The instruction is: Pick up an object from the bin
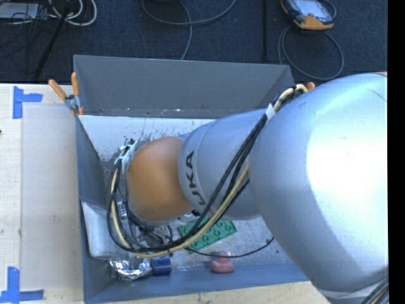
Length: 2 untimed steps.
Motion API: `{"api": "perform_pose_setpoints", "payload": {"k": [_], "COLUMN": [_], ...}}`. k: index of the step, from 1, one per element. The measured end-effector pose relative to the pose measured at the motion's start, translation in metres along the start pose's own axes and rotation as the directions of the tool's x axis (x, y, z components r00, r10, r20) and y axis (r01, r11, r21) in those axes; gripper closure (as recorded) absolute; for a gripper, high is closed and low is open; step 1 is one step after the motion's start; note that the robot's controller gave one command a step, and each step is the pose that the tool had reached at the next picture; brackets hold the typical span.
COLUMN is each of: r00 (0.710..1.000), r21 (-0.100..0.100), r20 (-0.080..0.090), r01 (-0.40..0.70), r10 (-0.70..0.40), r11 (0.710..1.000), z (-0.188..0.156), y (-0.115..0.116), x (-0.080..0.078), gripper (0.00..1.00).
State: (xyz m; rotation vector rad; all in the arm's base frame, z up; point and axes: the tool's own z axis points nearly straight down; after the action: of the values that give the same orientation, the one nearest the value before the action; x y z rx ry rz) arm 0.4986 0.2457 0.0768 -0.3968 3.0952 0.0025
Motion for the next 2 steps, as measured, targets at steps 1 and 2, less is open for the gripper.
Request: {"api": "perform_pose_setpoints", "payload": {"k": [1,2], "r00": [0.996,1.000], "r21": [-0.001,-0.002], "r20": [-0.011,-0.012], "r01": [-0.085,0.026], "r10": [0.085,-0.026], "r11": [0.996,1.000], "z": [-0.0261,-0.0346], "y": [-0.0232,-0.0184], "x": [0.0287,0.0297], "gripper": [0.00,0.00]}}
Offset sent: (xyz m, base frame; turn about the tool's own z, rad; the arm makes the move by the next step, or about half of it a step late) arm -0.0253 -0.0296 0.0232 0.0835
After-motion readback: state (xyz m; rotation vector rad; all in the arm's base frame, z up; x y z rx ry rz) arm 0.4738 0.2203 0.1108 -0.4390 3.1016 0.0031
